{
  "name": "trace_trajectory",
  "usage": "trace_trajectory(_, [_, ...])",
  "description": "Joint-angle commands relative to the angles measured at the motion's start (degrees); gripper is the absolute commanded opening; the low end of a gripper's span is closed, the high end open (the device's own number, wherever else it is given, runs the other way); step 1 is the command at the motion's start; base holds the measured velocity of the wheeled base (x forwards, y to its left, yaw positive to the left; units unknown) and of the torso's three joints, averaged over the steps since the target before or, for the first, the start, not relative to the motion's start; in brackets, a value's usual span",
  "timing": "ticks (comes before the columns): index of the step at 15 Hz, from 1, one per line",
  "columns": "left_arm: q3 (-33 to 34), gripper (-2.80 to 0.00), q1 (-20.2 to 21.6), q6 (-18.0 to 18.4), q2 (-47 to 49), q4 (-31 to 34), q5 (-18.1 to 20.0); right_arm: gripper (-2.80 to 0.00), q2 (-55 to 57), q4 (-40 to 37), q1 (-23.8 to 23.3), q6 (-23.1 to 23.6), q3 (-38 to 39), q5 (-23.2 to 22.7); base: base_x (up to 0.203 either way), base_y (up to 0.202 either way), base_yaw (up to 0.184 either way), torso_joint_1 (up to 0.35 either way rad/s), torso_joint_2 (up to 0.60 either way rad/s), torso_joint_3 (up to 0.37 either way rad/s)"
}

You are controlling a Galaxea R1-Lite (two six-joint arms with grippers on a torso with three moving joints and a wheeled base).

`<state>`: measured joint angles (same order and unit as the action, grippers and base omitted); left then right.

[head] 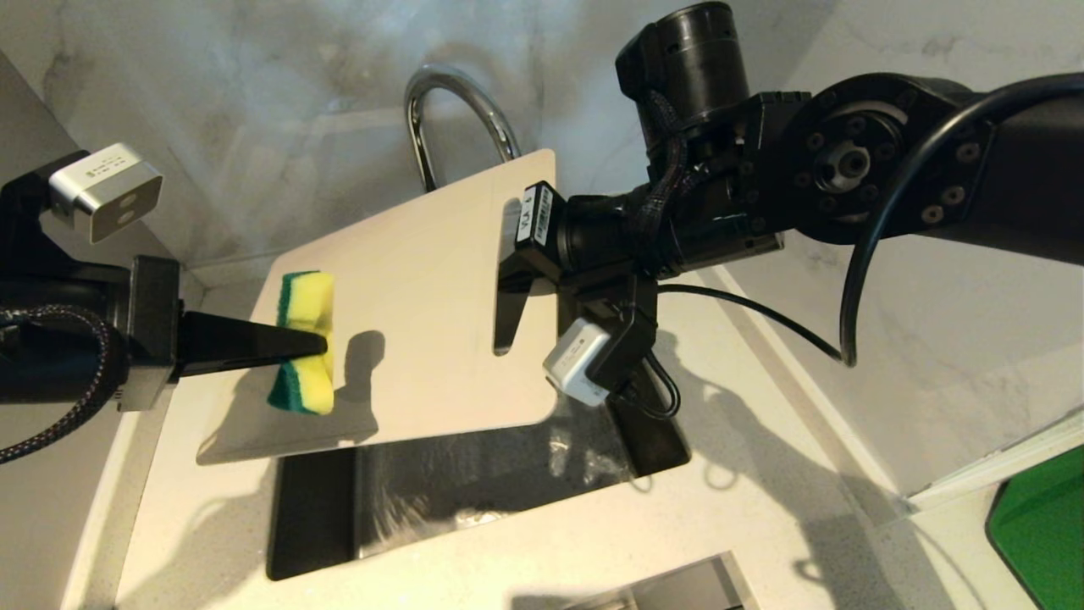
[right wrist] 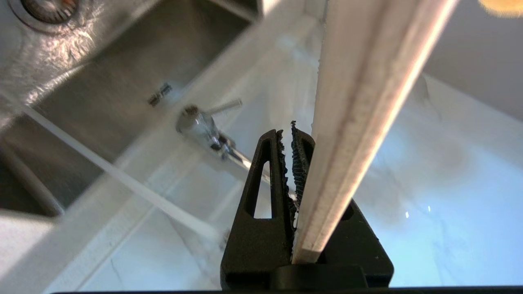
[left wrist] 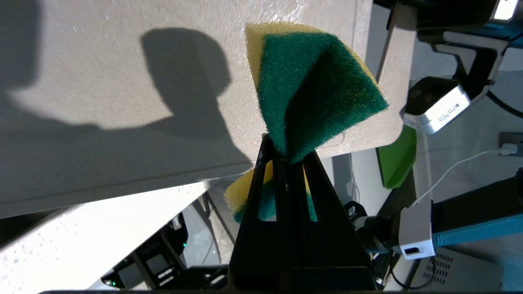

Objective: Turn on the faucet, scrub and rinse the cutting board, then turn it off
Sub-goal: Scrub the cutting board underwater

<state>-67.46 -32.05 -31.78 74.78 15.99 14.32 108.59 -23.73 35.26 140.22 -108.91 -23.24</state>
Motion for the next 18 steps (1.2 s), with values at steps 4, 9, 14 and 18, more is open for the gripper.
trace_trajectory(4, [5.8, -2.80, -2.4, 0.5, 0.9, -6.2, -0.2, -2.80, 0.3, -0.1, 0.0, 0.4, -1.2, -0.2, 0.000, 0.000, 0.000, 0.000, 0.00, 0.000])
trace_trajectory(9, [13.2, -2.80, -0.4, 1.7, 3.8, -12.0, -0.3, -2.80, 0.2, -0.1, 0.1, -0.1, -1.0, -0.2, 0.000, 0.000, 0.000, 0.000, 0.00, 0.000])
trace_trajectory(14, [21.5, -2.80, 7.7, 2.4, 4.6, -19.6, 1.4, -2.80, 0.0, -0.1, 0.0, 0.1, -0.5, -0.3, 0.000, 0.000, 0.000, 0.000, 0.00, 0.000])
trace_trajectory(18, [26.2, -2.80, 16.7, 6.2, 4.5, -20.7, 6.4, -2.80, -0.3, -0.1, 0.0, 0.2, -0.3, -0.3, 0.000, 0.000, 0.000, 0.000, 0.00, 0.000])
